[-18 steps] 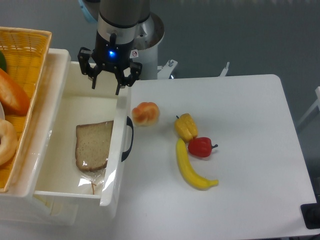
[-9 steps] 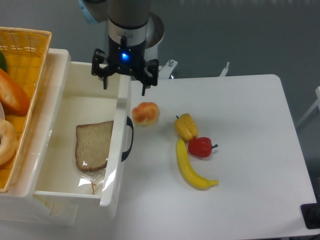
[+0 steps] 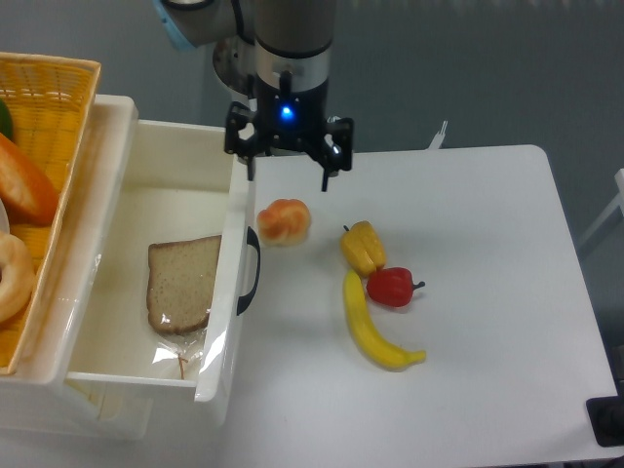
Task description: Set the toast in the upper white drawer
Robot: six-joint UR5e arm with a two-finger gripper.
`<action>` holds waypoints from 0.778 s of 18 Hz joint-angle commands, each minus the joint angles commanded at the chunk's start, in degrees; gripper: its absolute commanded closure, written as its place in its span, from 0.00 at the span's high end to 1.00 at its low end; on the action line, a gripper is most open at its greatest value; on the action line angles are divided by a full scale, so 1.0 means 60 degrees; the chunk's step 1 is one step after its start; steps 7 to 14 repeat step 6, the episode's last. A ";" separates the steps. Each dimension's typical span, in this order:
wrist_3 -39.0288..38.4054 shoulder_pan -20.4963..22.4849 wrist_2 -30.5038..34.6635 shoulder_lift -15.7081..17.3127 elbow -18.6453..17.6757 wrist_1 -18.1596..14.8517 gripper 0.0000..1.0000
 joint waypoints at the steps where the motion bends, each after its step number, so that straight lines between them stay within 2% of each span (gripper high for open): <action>1: 0.0000 0.0015 0.0029 -0.0029 0.0000 -0.0015 1.00; 6: 0.0015 0.0337 0.0118 -0.0234 -0.0015 -0.0015 1.00; 14: 0.0015 0.0337 0.0118 -0.0234 -0.0015 -0.0015 1.00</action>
